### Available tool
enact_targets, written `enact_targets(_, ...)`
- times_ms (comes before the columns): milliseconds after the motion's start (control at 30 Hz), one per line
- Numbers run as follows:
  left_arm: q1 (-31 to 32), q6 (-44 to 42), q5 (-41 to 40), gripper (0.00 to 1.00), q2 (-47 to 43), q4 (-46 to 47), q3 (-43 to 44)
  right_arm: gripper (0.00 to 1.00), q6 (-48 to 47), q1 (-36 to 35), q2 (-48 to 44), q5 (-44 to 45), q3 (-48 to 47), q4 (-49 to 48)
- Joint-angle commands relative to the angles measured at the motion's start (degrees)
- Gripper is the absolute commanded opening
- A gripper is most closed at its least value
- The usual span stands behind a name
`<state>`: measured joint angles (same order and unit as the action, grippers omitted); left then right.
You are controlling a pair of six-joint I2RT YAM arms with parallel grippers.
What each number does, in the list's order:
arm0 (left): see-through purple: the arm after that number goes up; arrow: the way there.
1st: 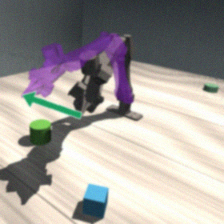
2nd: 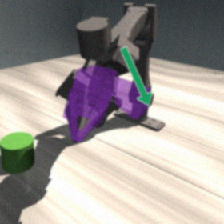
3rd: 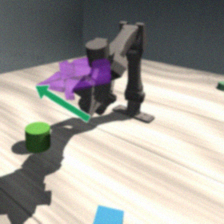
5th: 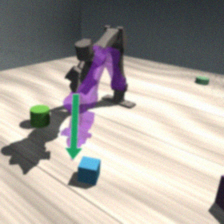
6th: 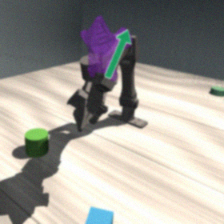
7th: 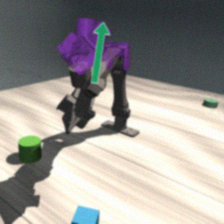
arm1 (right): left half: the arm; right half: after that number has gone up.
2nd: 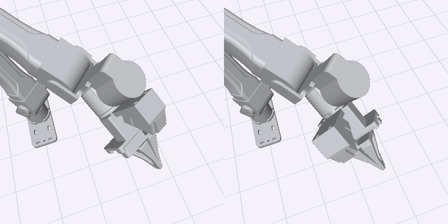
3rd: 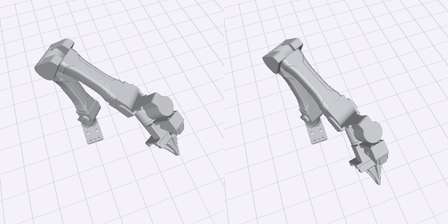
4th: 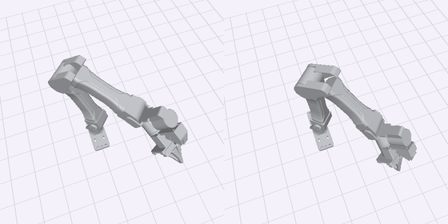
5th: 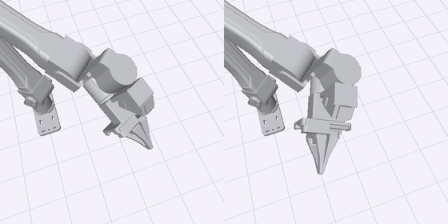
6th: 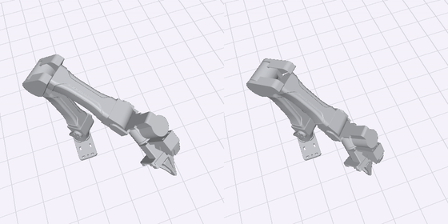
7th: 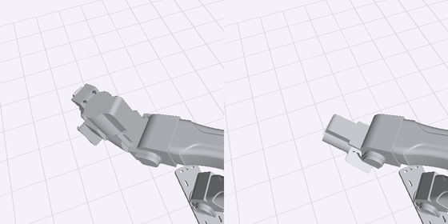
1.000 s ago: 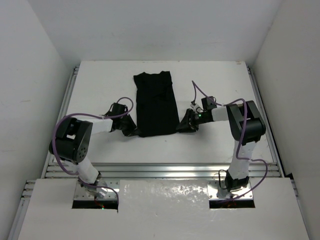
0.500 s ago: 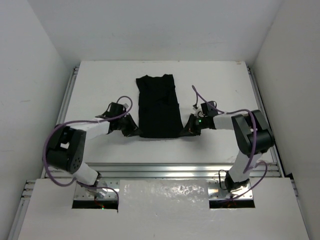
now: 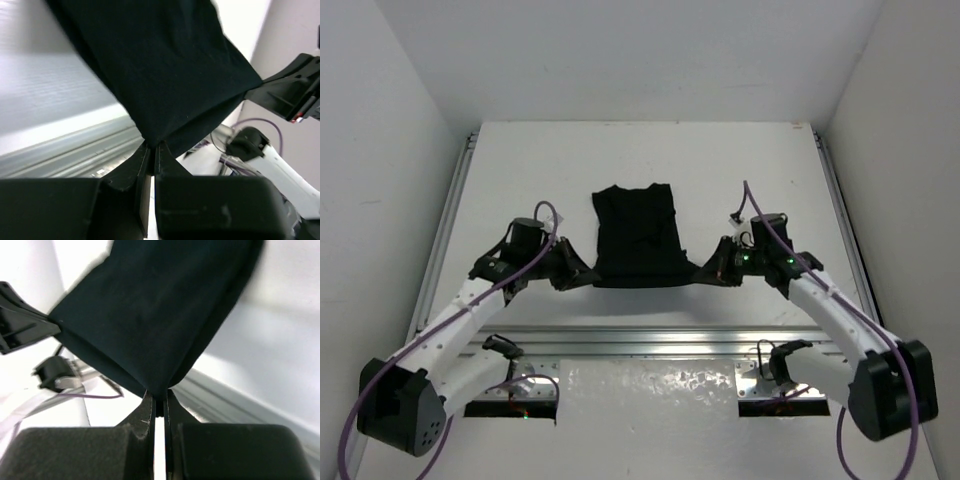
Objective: Fold and stack the t-shirts
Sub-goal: Fold the tshirt
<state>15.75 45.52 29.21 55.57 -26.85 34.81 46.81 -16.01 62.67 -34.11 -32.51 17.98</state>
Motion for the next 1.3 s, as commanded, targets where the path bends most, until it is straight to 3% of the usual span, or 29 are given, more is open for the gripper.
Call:
enact_targets(0, 0.2, -0.1, -2.5, 0.0, -2.0, -8.4, 5.9, 0.0, 2.1, 0.3, -5.1, 6.2, -6.9, 12.8)
enact_targets(200, 0.3, -1.2, -4.3, 0.0, 0.5, -10.6, 13.0, 0.0, 1.1, 0.3, -2.0, 4.8, -17.7, 17.6)
enact_targets(533, 0.2, -4.9, -8.6, 0.0, 9.7, -13.8, 29.1, 0.0, -3.0, 0.3, 11.7, 4.2, -35.1, 19.2)
enact_targets(1033, -0.8, -4.1, -11.5, 0.0, 26.9, -7.6, 36.8, 0.0, -7.2, 2.7, 36.6, 0.4, -50.4, 16.1)
enact_targets(1267, -2.7, -3.2, -12.5, 0.0, 35.0, -5.4, 42.0, 0.0, -9.3, 4.4, 51.5, -2.1, -66.8, 21.2)
